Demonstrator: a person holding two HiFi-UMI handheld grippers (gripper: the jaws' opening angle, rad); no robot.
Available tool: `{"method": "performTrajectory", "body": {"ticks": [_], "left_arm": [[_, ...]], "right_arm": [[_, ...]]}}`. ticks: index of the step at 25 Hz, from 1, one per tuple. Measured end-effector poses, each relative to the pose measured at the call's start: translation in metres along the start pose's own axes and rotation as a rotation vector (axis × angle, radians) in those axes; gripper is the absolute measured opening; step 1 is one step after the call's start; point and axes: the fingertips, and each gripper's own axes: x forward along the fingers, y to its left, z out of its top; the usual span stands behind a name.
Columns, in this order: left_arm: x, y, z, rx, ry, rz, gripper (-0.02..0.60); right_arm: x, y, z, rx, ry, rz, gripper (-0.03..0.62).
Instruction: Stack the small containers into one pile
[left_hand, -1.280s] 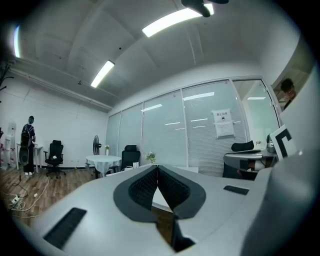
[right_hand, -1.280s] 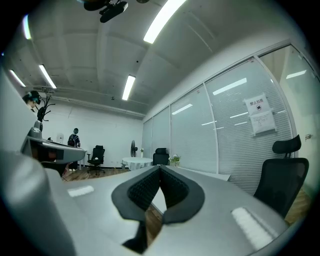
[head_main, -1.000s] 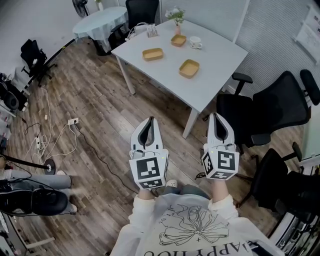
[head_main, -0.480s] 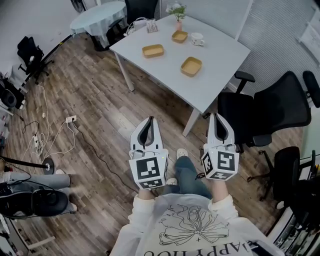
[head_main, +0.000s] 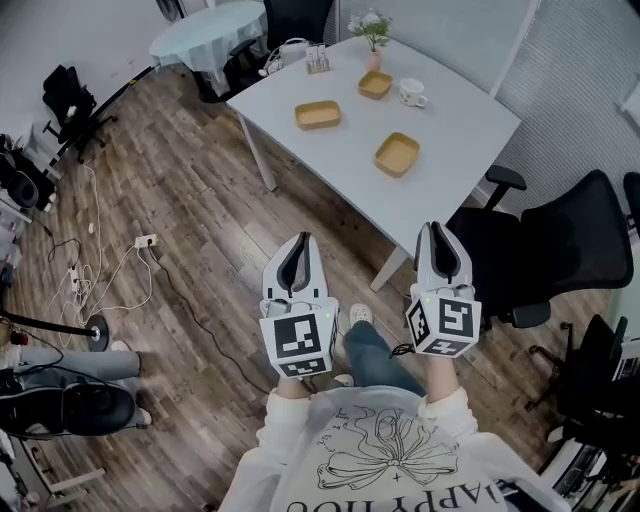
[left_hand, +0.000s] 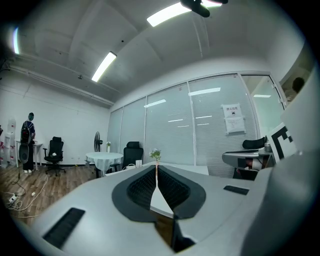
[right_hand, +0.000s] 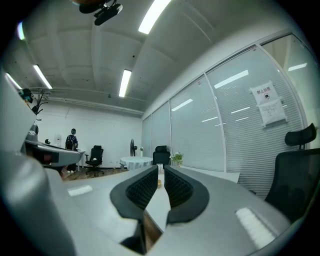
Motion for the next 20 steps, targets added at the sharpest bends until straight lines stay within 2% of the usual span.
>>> {"method": "performTrajectory", "body": {"ticks": [8,12,20], "left_arm": [[0.087,0.0,0.018,-0.003,-0.006,0.002,0.012],[0.131,-0.004,0.023,0.001,0.0,-0.003,0.063],[0.2,-0.008,0.021,-0.004,0.024,-0.011,0.083]], "right_arm": [[0.089,-0.031,0.011,0.003,-0.001,0.022,0.07],[0.13,-0.054,0.012,0.016,-0.001,0.009,0.083],[0.191,-0.084,-0.002,0.044,0.03,0.009,0.095]]}}
